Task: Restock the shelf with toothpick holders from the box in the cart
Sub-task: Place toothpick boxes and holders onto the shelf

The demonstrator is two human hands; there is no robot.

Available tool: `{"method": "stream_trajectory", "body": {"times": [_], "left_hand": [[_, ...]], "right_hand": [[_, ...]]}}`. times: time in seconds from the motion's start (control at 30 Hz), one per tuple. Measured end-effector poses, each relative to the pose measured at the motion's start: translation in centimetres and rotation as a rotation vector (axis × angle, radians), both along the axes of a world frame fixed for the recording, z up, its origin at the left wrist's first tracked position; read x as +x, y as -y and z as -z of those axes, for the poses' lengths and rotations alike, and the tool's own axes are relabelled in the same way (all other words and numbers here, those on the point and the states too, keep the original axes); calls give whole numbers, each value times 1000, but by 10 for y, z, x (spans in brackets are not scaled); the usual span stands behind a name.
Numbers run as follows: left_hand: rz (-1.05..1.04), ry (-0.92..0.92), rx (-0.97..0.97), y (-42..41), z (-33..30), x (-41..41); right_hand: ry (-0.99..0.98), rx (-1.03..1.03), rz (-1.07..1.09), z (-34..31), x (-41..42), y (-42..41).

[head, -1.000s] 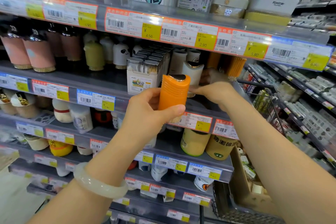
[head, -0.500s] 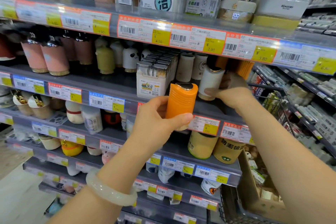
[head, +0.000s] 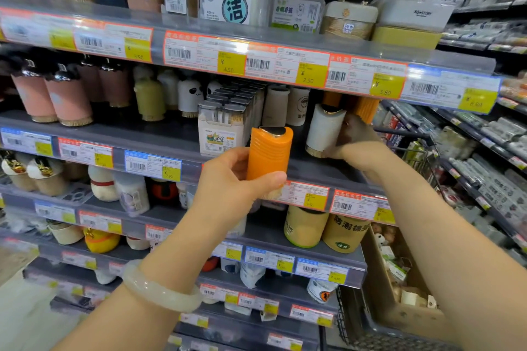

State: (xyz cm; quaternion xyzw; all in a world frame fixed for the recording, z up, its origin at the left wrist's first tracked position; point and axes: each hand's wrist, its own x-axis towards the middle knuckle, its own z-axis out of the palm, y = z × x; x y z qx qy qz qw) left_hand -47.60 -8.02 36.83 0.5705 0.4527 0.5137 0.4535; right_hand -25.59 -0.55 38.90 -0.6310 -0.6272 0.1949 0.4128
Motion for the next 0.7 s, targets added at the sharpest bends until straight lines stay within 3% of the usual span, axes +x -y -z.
{"method": "stream_trajectory", "body": {"times": [0.2, 0.7], "left_hand": [[-16, 9, 15, -3, -2, 2], [-3, -3, 51, -10, -7, 9]], "right_hand": [[113, 0, 6, 2, 0, 0], [-14, -23, -76, 4, 7, 2]]}}
